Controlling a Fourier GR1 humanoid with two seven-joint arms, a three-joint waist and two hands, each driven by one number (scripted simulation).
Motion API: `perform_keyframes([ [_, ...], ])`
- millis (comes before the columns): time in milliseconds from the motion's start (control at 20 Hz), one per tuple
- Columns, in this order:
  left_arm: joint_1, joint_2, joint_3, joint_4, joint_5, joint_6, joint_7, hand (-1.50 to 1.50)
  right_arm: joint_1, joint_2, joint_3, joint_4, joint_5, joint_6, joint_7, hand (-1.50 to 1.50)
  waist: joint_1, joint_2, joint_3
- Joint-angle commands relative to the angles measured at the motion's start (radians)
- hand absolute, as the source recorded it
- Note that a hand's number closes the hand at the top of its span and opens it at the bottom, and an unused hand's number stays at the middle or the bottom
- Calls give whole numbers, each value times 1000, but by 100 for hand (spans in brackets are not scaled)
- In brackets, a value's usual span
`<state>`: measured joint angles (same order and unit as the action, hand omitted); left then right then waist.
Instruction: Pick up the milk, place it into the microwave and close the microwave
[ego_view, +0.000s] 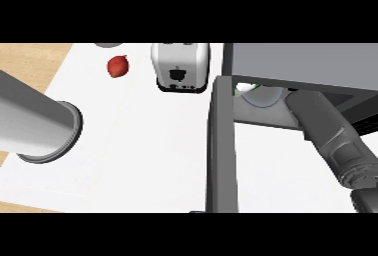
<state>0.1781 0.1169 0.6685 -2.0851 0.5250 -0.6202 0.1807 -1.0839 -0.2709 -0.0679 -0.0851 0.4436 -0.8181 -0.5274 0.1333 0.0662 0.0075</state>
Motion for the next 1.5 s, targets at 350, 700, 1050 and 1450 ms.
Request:
perform_keyframes([
  [350, 11, -30, -93, 0, -36, -80, -9, -150, -9, 65, -74, -36, -82, 213, -124, -150, -20, -15, -2],
  [700, -19, -23, -127, 45, -34, -124, -31, -150, 23, 71, -159, -49, -171, 358, -209, -150, -47, -26, -4],
  [1050, -10, -64, -202, 12, -39, -145, -20, -150, 84, 82, -230, -48, -250, 527, -286, -150, -72, -41, -5],
  [1450, -5, -116, -360, -16, -128, -79, 28, 150, 203, 114, -284, -61, -326, 742, -371, -150, -109, -55, -6],
])
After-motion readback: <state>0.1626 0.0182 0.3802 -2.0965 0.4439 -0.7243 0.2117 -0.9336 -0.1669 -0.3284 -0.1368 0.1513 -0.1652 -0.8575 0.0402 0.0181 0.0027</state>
